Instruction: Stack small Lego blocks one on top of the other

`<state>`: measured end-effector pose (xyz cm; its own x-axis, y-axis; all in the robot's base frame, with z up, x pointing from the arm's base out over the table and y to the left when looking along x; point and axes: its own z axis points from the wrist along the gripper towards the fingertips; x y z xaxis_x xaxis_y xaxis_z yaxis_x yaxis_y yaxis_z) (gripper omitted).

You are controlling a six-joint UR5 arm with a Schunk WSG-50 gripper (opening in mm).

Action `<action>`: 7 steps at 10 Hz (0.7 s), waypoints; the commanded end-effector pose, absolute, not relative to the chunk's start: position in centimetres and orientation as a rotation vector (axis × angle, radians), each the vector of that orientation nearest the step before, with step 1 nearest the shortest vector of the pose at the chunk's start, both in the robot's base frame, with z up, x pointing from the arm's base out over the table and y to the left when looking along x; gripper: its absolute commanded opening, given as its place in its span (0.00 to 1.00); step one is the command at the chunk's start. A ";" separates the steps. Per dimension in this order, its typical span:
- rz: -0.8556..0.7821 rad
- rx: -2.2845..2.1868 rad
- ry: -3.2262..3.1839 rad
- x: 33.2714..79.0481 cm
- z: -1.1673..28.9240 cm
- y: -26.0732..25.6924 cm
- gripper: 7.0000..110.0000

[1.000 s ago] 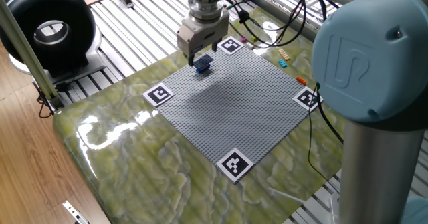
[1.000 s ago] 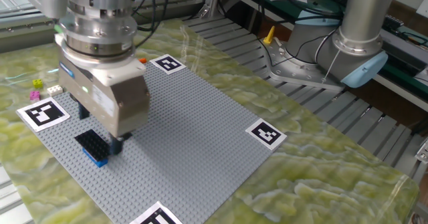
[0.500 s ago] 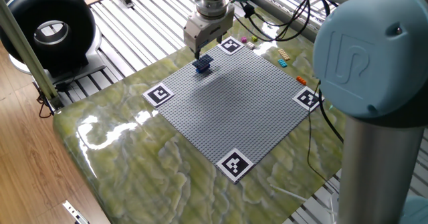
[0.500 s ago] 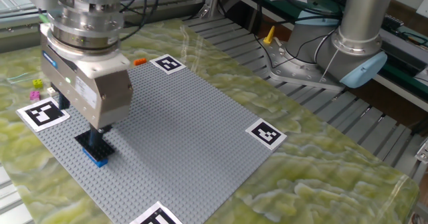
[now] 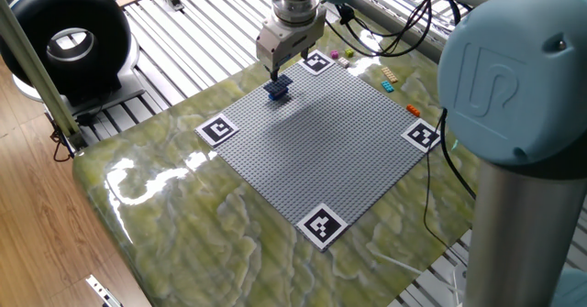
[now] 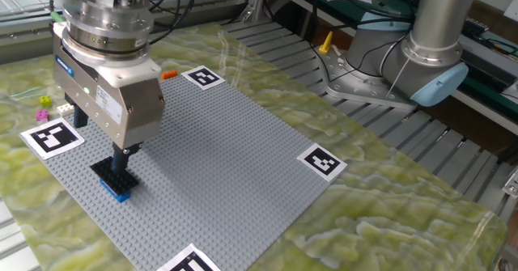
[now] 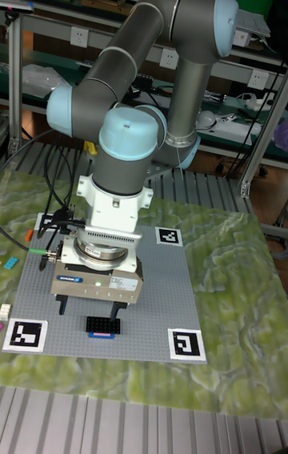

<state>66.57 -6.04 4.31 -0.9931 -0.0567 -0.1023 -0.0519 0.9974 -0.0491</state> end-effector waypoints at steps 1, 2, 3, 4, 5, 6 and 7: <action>-0.026 -0.069 3.027 66.7 4.5 -5.4 0.00; -0.023 -0.053 3.005 67.2 4.5 -5.4 0.00; -0.015 -0.032 2.979 67.9 4.6 -5.3 0.00; 0.005 -0.016 2.981 67.9 4.6 -5.0 0.00; 0.014 -0.011 2.981 67.9 4.6 -4.8 0.00; 0.032 -0.012 2.979 67.9 4.6 -4.6 0.00; 0.024 -0.026 2.965 68.2 4.7 -4.6 0.00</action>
<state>67.64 -5.02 4.48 -0.9880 -0.0266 -0.1521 -0.0258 0.9996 -0.0072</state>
